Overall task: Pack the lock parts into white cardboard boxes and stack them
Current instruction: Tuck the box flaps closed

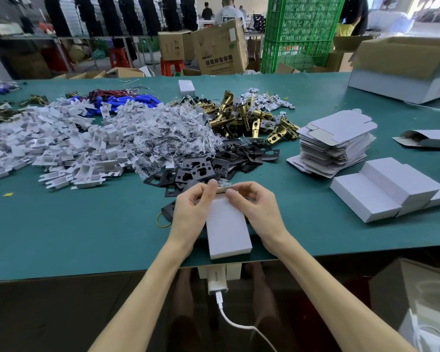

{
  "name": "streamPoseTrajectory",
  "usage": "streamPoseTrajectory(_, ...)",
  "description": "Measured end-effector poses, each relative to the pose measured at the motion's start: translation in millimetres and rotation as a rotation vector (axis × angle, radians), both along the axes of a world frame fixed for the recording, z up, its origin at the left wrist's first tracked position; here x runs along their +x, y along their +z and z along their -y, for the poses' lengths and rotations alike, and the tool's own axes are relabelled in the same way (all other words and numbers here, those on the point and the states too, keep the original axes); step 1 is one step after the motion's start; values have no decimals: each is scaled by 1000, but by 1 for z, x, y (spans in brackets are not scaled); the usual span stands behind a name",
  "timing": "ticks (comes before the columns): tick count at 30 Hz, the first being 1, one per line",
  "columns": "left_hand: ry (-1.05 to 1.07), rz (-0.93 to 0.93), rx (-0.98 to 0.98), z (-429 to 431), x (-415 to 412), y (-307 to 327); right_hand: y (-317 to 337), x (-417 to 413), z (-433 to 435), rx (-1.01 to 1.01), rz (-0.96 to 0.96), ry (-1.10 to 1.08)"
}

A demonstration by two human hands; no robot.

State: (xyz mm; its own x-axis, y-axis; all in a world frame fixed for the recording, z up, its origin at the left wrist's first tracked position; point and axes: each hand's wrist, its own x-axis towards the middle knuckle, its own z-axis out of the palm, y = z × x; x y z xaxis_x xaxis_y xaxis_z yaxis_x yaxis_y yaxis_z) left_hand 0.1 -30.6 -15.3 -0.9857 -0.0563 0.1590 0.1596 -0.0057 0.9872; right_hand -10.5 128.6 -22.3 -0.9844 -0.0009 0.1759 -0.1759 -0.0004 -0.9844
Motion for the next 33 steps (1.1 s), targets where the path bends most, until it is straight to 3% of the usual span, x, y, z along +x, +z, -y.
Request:
streamPoseTrajectory(16, 34, 26, -78, 1, -3, -4, 5, 4, 2, 73, 27, -19)
streamPoseTrajectory(25, 322, 91, 153, 6, -9, -12, 8, 4, -1, -18, 111, 177)
streamPoseTrajectory(33, 319, 102, 190, 7, -10, -11, 6, 5, -5, -107, 108, 293)
